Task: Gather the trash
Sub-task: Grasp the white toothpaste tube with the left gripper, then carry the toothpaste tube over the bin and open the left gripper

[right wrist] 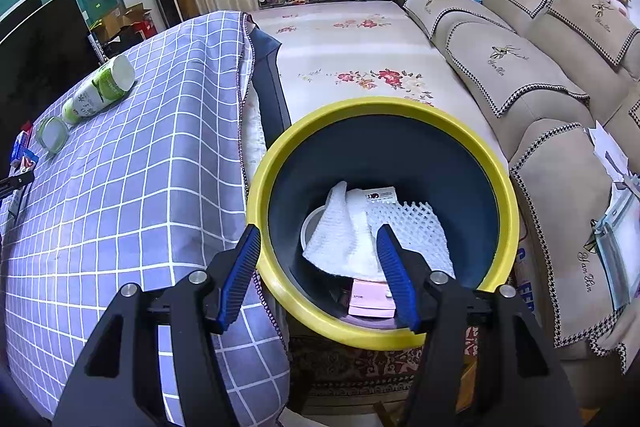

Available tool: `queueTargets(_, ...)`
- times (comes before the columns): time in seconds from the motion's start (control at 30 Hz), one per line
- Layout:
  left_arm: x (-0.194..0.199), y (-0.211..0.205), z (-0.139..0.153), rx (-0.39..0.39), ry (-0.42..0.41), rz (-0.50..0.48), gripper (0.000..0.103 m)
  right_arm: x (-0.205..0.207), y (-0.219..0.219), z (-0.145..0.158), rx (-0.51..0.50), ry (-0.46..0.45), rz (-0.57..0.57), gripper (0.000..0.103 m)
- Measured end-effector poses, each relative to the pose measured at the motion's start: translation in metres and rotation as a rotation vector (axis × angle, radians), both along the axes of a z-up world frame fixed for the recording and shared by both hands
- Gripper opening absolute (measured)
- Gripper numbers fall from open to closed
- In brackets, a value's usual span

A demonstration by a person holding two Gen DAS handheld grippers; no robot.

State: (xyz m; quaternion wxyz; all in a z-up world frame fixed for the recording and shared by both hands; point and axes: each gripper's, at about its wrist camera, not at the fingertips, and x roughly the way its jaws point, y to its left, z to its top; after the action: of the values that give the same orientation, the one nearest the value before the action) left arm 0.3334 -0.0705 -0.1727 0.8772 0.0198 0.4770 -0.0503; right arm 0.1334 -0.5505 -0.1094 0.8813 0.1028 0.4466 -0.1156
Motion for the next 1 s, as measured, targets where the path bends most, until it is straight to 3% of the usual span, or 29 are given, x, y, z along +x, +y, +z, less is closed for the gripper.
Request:
queueTargets(0.2,0.002,0.002,0.001,0.025,-0.015,-0.005,0.066,0.002,0.003,0.002,-0.001,-0.005,0.012,0.058)
queueTargets(0.4,-0.010,0.003,0.005,0.012,-0.024,-0.023,0.033,0.001,0.005,0.003,0.001,-0.007,0.016,0.058)
queueTargets(0.67,-0.041,-0.026,0.022,0.000,-0.047,-0.124,0.031,-0.007,0.000,0.007,0.004,-0.022,0.004,0.058)
queueTargets(1.0,-0.107,-0.155,0.062,-0.069,-0.080,-0.464,0.031,-0.026,-0.017,0.016,0.003,-0.068,-0.029,0.058)
